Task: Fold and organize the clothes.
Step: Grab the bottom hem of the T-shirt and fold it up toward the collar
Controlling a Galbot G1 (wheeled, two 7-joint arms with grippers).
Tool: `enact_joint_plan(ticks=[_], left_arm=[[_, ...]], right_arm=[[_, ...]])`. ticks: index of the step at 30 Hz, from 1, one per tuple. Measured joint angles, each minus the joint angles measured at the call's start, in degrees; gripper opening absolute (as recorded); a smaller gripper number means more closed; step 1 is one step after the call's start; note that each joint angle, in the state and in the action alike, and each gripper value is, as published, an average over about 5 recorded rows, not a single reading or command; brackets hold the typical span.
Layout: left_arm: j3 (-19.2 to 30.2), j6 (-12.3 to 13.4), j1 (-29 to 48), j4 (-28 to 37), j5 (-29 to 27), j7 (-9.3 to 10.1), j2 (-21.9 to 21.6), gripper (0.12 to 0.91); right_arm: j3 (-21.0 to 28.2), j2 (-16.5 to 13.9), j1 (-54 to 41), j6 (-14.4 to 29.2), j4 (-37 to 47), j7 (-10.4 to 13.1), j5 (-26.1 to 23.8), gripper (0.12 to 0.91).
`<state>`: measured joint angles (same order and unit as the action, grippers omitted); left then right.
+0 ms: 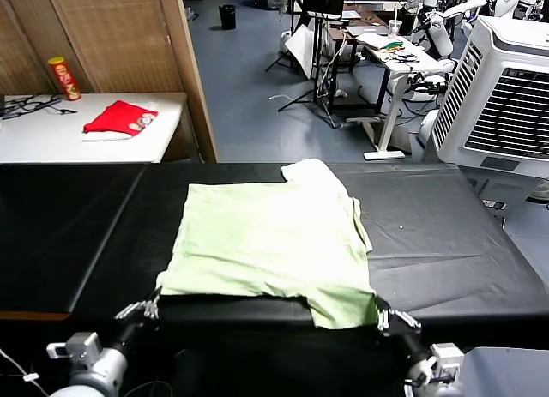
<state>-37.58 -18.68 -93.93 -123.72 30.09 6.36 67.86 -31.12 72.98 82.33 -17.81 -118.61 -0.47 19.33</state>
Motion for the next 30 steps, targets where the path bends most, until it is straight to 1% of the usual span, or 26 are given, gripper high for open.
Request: enact_joint_plan(ticks=[3, 8, 15, 22, 27, 30], left_arm=[[1.33, 0.4, 3.33, 1.7, -1.56, 0.07, 0.5, 0.127], [3.28, 1.62, 8.42, 4.89, -4.24, 0.14, 0.57, 0.127], [5.6, 2.59, 14.18, 10.48, -5.97, 0.41, 0.76, 0.127], [6.91, 2.9, 19.52, 15.73, -7.08, 1.35, 0.36, 0.127], [7.95, 2.88, 22.44, 18.9, -9.14, 1.55, 0.41, 0.127], [8.23, 2.82, 23.56, 20.37, -9.61, 2.01, 0.61, 0.127]], right_arm=[[1.95, -0.64, -5.21, 0.14, 4.16, -0.06, -0.24, 0.121], [5.19, -0.81, -12.24, 0.68, 11.2, -0.66, -1.44, 0.121], [8.44, -1.09, -18.96, 1.8, 19.11, -1.36, -2.35, 0.121], [9.2, -0.18, -23.51, 2.19, 24.32, -1.21, -3.05, 0.121], [8.98, 0.58, -24.32, 2.26, 25.83, -0.5, -3.54, 0.121], [8.67, 0.94, -24.49, 2.17, 26.22, -0.12, -3.49, 0.121]])
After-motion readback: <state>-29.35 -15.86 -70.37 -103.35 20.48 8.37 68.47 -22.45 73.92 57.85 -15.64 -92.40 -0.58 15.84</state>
